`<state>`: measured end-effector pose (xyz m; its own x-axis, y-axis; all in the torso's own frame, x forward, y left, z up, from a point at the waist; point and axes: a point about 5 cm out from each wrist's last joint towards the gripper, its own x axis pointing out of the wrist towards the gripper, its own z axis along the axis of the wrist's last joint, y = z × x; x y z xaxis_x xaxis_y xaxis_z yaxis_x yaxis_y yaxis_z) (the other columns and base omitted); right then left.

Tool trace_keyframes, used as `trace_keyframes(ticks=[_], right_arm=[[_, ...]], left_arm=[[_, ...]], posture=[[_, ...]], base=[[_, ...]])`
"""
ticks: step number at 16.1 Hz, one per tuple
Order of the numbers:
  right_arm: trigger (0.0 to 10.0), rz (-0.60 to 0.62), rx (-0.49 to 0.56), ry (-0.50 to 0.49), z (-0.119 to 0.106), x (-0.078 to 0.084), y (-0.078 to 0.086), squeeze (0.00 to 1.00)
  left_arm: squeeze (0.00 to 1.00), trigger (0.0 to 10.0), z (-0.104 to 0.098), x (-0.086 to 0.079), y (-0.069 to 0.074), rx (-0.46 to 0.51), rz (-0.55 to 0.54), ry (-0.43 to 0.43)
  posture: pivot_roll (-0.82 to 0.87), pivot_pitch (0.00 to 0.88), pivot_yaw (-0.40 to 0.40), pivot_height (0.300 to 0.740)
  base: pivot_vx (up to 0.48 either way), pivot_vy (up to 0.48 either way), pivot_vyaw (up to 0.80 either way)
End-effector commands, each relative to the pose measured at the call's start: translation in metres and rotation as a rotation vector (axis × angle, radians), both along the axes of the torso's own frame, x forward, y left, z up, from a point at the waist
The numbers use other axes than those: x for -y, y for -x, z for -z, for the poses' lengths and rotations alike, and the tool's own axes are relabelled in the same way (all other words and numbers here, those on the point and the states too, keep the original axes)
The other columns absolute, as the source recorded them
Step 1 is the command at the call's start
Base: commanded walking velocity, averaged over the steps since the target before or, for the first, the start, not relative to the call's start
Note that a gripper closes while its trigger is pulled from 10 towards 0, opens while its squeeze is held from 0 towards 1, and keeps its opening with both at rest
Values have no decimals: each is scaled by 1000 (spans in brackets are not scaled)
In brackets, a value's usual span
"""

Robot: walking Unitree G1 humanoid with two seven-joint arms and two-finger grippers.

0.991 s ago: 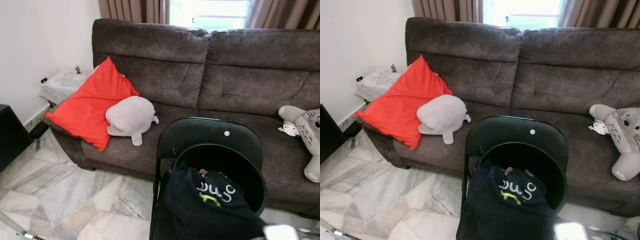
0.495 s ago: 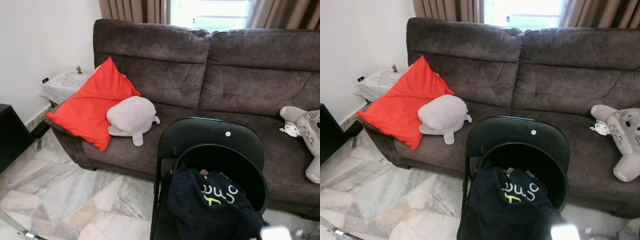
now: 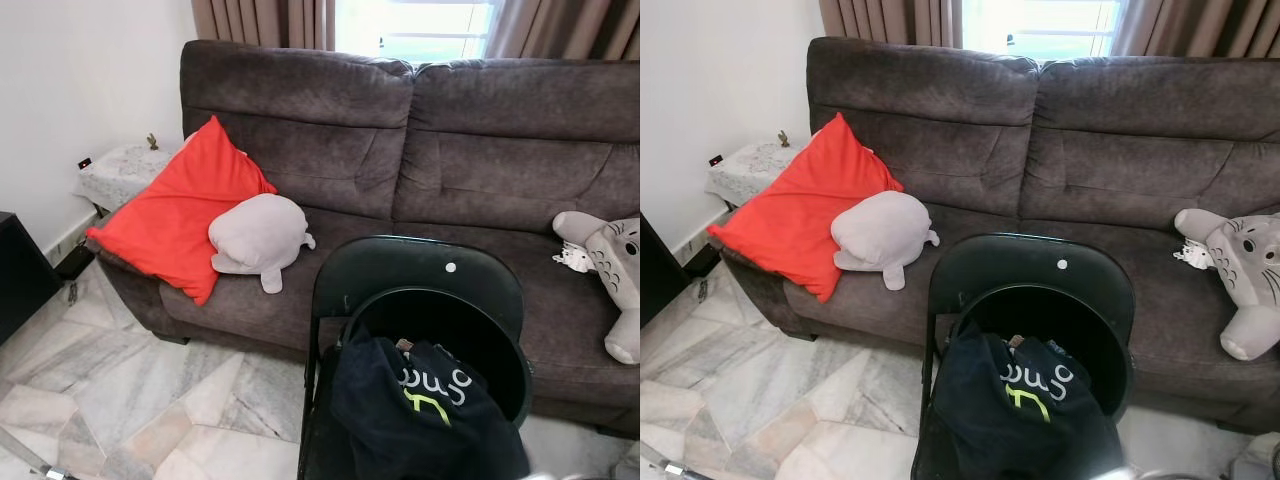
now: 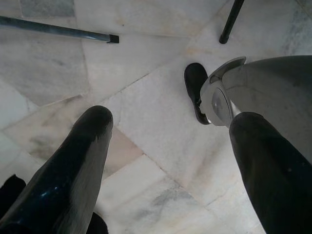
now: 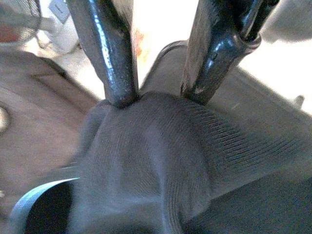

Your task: Hang hanger

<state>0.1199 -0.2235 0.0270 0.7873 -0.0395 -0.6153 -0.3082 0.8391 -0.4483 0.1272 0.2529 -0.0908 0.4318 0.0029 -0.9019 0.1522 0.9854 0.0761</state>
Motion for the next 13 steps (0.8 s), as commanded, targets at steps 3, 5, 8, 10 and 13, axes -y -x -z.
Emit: trace_keyframes(ticks=[3,5,8,10,13], right_arm=[[10000,-109,-46,-61,-4,-16,0,0],[10000,-127,-53,-43,-6,-15,0,1000],[10000,302,196,139,-29,40,-14,1000],[10000,393,222,236,-32,57,-9,1000],[10000,516,241,188,-29,57,-4,1000]], left_arm=[[0,10000,0,-1,0,-12,17,-10],[0,10000,0,-1,-1,-10,15,-7],[0,10000,-1,0,-3,-8,9,-6],[0,10000,-1,0,-4,-10,9,-6],[0,10000,-1,-1,-4,-10,6,-7]], posture=[[-80,0,50,740],[-80,0,45,740],[-90,0,48,740],[-89,0,47,740],[-91,0,48,740]], base=[[0,0,0],[0,0,0],[0,0,0],[0,0,0],[0,0,0]])
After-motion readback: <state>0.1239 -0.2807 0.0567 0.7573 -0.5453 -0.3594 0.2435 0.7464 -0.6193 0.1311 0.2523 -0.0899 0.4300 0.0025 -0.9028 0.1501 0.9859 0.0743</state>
